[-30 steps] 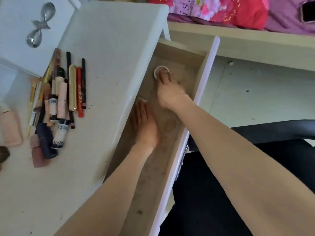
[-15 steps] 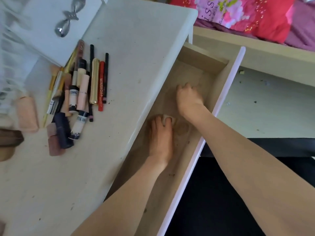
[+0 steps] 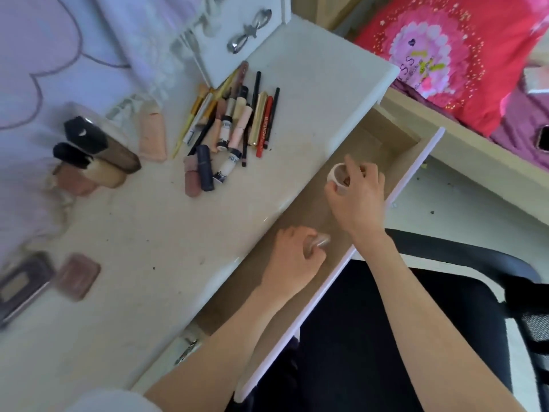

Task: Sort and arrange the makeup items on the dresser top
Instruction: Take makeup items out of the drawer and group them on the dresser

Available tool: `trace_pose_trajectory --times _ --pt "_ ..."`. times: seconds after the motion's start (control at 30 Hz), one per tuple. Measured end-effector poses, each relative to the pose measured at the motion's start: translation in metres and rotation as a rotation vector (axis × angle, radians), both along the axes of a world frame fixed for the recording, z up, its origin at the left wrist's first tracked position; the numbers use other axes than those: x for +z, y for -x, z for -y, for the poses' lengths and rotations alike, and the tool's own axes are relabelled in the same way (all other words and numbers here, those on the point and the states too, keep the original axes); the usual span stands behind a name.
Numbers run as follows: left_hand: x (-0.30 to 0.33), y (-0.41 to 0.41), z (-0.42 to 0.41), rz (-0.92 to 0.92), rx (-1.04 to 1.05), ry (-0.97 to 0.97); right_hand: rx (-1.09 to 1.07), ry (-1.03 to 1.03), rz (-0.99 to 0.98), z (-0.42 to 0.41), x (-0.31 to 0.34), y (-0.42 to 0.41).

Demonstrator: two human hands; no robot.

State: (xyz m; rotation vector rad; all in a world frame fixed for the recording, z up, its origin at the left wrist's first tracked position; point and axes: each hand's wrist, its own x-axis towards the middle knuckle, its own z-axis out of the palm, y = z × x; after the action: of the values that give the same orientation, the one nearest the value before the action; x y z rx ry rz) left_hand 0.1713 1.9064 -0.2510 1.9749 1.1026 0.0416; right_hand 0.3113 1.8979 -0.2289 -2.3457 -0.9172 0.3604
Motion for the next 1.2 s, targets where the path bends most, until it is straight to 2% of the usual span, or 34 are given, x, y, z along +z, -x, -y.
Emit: trace_pose_trajectory --times 0.1,0.17,0.27,0.37,0.53,0.67,0.83,1.2 --pt "0.035 0.044 0.011 0.096 0.116 0.031 0.005 -0.098 -0.081 0.003 0.022 0.043" --pt "0.054 0.076 0.016 0.138 0.226 0.062 0.075 -0.092 -0.137 0.002 0.034 0.077" --pt "0.064 0.135 0.022 0.162 0.363 -0.026 0.203 -0.063 -0.163 0.000 0.046 0.136" --pt "0.070 0.203 0.024 0.191 0.537 -0.116 0.388 -0.009 -0.206 -0.002 0.052 0.199" --pt "0.077 0.312 0.030 0.129 0.878 -0.271 0.772 0.124 -0.186 -0.004 0.050 0.302" --pt "0.072 0.377 0.030 0.090 1.059 -0.276 0.972 0.181 -0.125 -0.011 0.049 0.358" --pt "0.063 0.421 0.018 0.069 1.106 -0.257 1.059 0.211 -0.025 -0.039 0.043 0.403" --pt "0.045 0.462 -0.020 -0.092 0.953 -0.315 1.144 0.193 0.152 -0.085 0.022 0.452"
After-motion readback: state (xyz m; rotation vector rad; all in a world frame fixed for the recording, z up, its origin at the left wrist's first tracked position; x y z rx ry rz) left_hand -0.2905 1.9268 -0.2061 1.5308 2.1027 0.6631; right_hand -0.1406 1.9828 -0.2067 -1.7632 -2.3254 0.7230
